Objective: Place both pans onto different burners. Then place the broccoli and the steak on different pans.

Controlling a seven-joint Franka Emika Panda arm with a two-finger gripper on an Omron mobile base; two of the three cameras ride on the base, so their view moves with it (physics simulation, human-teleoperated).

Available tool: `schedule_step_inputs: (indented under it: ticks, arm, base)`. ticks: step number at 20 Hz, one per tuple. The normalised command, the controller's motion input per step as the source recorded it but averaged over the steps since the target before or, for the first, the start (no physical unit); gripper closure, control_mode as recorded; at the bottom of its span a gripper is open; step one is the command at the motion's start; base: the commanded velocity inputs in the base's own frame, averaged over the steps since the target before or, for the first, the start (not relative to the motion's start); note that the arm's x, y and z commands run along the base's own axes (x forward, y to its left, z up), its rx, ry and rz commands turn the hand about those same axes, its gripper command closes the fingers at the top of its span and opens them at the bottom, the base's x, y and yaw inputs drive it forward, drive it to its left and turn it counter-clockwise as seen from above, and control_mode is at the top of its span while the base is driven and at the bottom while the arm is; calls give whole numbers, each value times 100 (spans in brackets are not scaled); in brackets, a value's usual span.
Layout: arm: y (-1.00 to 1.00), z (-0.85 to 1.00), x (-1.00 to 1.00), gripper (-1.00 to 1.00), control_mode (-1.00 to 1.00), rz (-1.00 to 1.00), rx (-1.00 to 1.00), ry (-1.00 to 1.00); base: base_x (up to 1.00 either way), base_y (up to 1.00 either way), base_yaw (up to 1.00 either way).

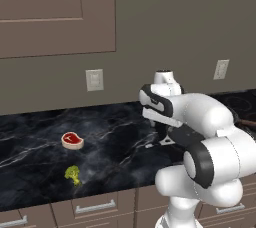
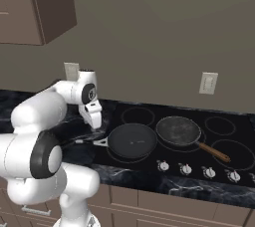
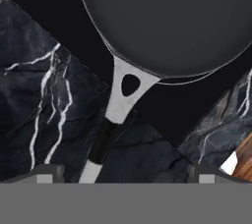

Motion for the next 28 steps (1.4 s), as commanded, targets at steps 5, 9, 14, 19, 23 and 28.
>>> schedule_step_inputs:
  ticks: [5,9,14,19,23,28]
  arm:
    - [36,12,-3,-100,-100,26,0,3]
    - [36,1,-2,-100,-100,27,1,2]
    - [40,0,0,-100,-100,26,1,0]
    - [36,0,0,-100,-100,24,0,0]
    - [23,0,0,-100,-100,25,0,0]
    - [30,5,0,-100,-100,22,1,0]
  base:
    - [0,0,0]
    - [0,0,0]
    - [0,0,0]
    - [0,0,0]
    - [0,0,0]
    - [0,0,0]
